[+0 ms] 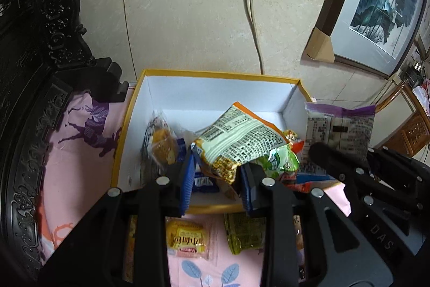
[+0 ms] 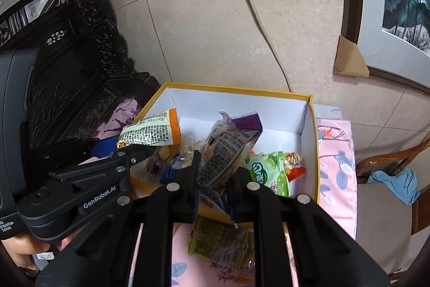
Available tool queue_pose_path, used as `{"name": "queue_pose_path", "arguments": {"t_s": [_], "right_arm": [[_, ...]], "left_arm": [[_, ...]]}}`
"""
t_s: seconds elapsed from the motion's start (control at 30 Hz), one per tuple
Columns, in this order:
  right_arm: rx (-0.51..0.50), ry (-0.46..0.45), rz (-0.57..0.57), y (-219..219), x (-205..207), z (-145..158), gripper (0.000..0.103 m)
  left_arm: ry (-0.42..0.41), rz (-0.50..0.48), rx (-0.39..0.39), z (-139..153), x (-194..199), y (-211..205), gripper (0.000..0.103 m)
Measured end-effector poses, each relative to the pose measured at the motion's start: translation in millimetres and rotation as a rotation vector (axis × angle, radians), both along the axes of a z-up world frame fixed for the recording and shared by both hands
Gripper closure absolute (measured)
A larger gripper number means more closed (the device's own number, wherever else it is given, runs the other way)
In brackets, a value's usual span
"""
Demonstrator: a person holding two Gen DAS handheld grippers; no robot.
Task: Organize snacks
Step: 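Lower both packs into the yellow box and open both tools, then move both open tools back over the snacks on the table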
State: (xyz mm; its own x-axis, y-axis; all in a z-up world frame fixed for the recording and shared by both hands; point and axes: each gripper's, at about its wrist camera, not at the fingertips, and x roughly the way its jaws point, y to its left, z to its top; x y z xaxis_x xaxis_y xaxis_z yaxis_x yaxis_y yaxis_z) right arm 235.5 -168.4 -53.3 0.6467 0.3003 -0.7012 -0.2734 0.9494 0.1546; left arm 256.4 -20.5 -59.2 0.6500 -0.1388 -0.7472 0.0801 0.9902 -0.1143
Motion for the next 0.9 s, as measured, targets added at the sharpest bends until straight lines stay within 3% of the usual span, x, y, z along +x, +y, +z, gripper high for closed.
{"name": "queue_pose_path", "arguments": {"t_s": [0.07, 0.1, 0.13, 0.17, 0.2, 0.23, 0.33, 0.47, 0.6, 0.73, 0.9], "right_arm": [[-0.008, 0.003, -0.006, 0.5, 7.6, -0.2, 0.086], [-0.018, 0.011, -0.015, 1.0, 12.9, -0.8, 0.083], [-0.030, 0.030, -0.025, 1.3, 19.6, -2.5, 0.067], [-0.038, 0.042, -0.038, 0.2, 22.8, -3.5, 0.062], [-0.044, 0.043, -0.074, -3.8, 27.2, -3.1, 0.042], [-0.019, 0.021, -0.123, -13.2, 29.6, 0.2, 0.028], [0.014, 0.003, -0.169, -30.7, 28.9, 5.1, 0.014], [0.020, 0.004, -0.191, -50.0, 20.0, 4.8, 0.012], [0.043, 0.022, -0.210, -68.2, -6.4, -2.7, 0.009], [0.026, 0.078, -0.211, -83.1, -56.1, -29.2, 0.006], [-0.007, 0.199, -0.209, -104.6, -118.9, -77.9, 0.006]], "left_arm": [[0.001, 0.001, 0.005, 0.8, 8.7, -0.2, 0.072], [0.003, 0.004, 0.009, 1.0, 13.1, 0.4, 0.063], [0.005, 0.013, 0.013, 2.7, 18.5, 1.3, 0.047], [-0.007, 0.065, 0.042, 6.5, 23.0, 5.4, 0.025], [-0.019, 0.098, 0.055, 9.7, 25.6, 9.6, 0.010], [-0.034, 0.118, 0.034, 14.5, 28.1, 17.1, 0.006], [-0.035, 0.152, -0.017, 23.0, 30.4, 35.8, 0.005], [-0.017, 0.192, -0.073, 22.4, 18.8, 54.8, 0.004], [-0.009, 0.222, -0.088, 15.4, -19.2, 63.7, 0.003], [0.042, 0.195, -0.076, -19.7, -81.5, 64.8, 0.002], [0.178, 0.124, -0.084, -77.2, -151.5, 60.0, 0.002]]}}
